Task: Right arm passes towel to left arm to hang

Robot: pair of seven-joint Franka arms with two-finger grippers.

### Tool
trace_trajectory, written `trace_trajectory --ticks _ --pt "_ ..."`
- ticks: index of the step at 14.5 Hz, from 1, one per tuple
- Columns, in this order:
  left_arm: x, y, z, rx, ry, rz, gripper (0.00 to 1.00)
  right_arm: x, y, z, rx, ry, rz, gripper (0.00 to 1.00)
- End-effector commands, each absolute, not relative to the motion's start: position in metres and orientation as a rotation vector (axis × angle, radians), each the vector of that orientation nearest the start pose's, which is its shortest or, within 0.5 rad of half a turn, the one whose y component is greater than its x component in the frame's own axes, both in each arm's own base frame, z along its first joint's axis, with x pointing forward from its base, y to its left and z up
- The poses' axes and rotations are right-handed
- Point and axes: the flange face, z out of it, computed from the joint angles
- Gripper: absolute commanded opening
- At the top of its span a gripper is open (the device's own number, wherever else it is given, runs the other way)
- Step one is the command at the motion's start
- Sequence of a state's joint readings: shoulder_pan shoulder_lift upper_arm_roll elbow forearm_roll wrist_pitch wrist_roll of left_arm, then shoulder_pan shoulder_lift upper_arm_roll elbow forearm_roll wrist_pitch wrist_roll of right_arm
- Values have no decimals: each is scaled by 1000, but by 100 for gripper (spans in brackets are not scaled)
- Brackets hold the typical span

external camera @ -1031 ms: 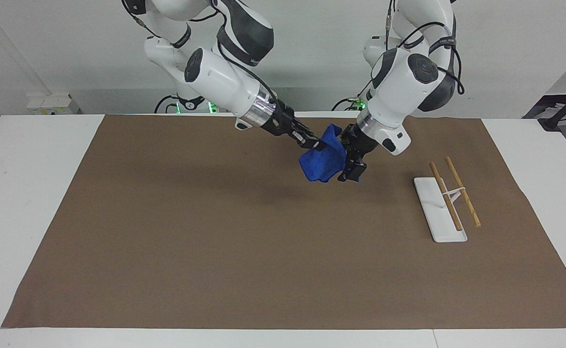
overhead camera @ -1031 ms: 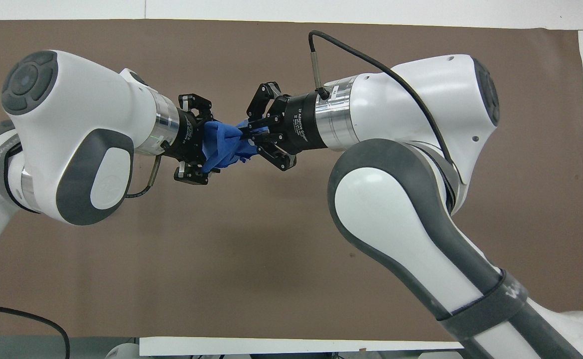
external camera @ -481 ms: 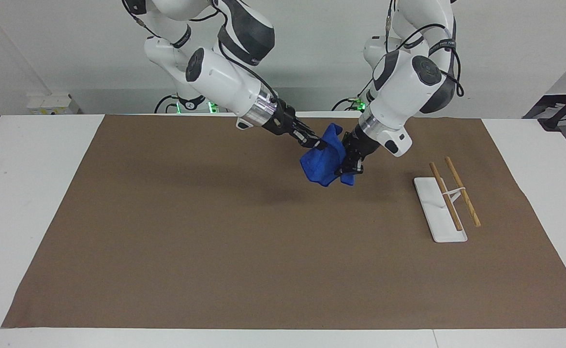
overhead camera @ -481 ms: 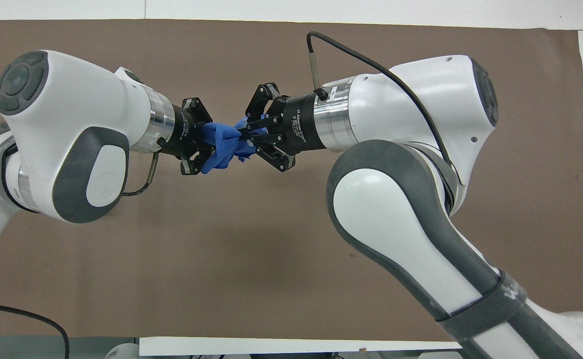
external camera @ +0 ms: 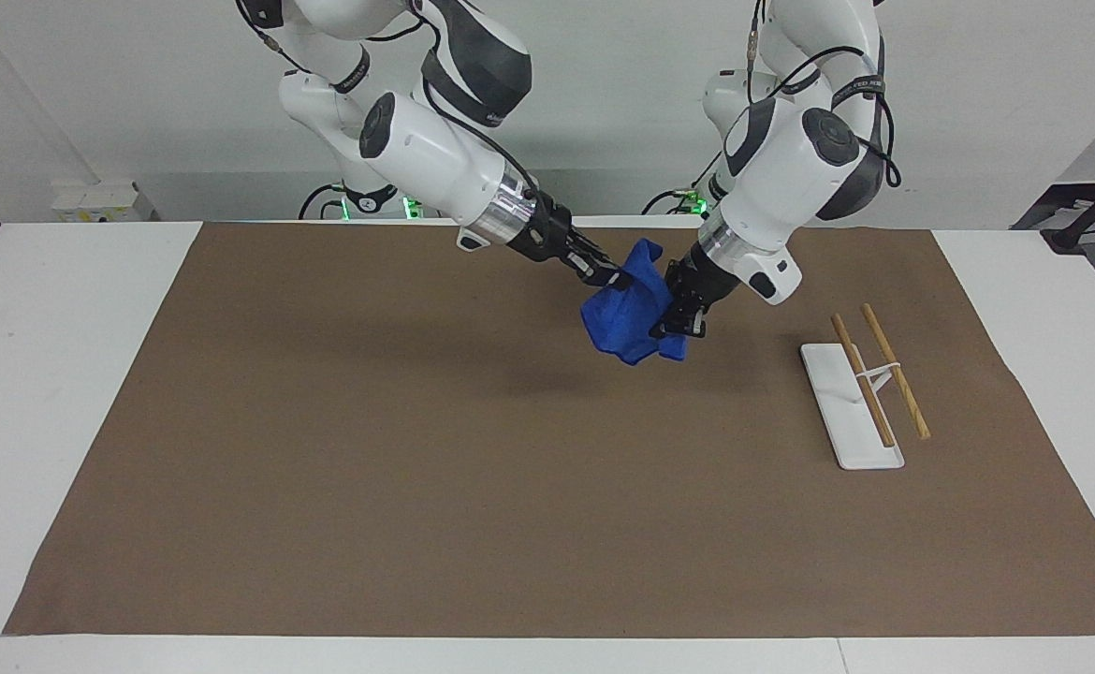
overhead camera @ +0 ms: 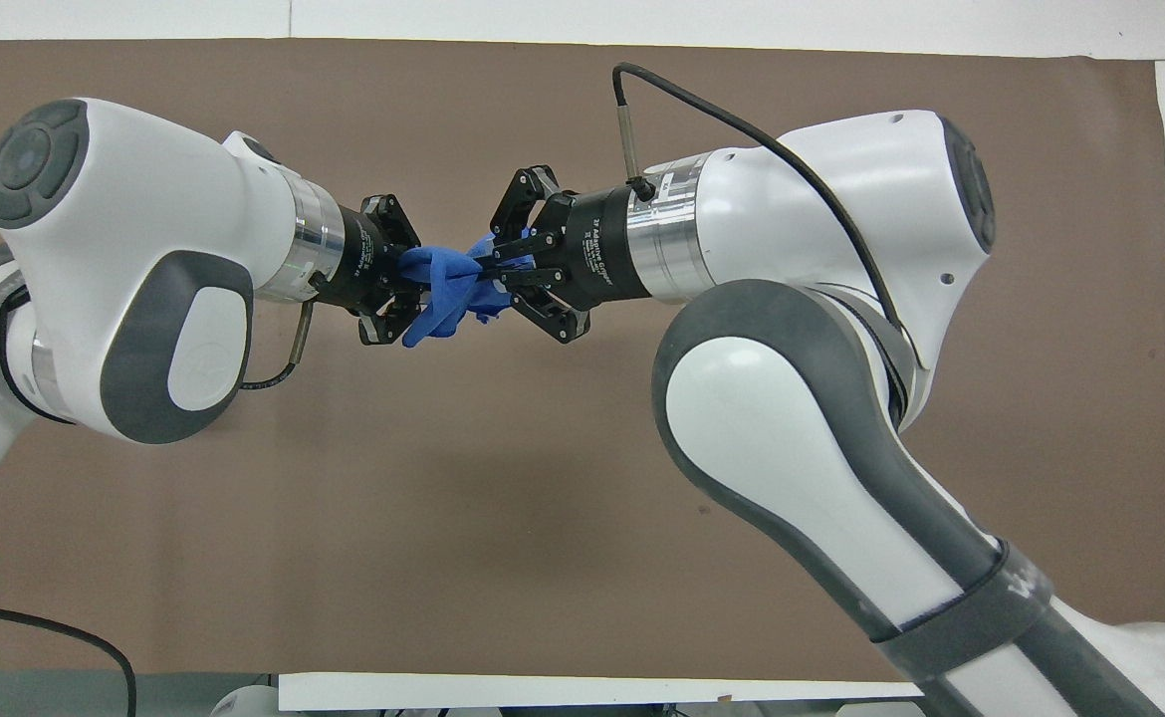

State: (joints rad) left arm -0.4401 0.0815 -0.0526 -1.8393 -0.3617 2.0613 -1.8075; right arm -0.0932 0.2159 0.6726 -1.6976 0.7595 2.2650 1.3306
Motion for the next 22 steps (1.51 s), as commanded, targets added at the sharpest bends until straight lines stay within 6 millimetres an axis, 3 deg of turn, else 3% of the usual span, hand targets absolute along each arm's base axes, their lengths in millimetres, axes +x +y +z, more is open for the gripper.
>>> trace_trajectory --ticks 1,2,5,7,9,10,12,15,18,20,22 --pt "518 -297 494 -2520 -2271 440 0 554 343 541 -1960 1259 538 63" --pt "519 -297 494 -2519 -2273 439 0 553 343 540 -2002 1225 503 100" --pt "523 -293 497 -2528 -2293 420 0 548 342 535 -2169 1095 416 100" --pt "536 -273 492 -2495 -2335 400 0 547 332 530 -2321 921 349 100" --pt "541 -263 491 -2524 -2304 385 0 553 305 523 -2512 747 224 100" --pt "548 -246 490 -2515 -2317 374 0 557 288 523 -2622 659 127 100" --pt "556 -225 488 -2513 -2303 290 0 571 239 519 -2822 499 13 100" --pt "563 -176 470 -2478 -2287 206 0 591 130 520 -2976 301 4 100" --pt "564 -117 453 -2476 -2320 137 0 595 36 522 -3057 103 23 100" --pt "568 -83 448 -2456 -2350 30 0 591 -13 532 -3107 30 13 100" --pt "575 -50 452 -2529 -2229 -87 0 582 -38 544 -3199 26 41 100"
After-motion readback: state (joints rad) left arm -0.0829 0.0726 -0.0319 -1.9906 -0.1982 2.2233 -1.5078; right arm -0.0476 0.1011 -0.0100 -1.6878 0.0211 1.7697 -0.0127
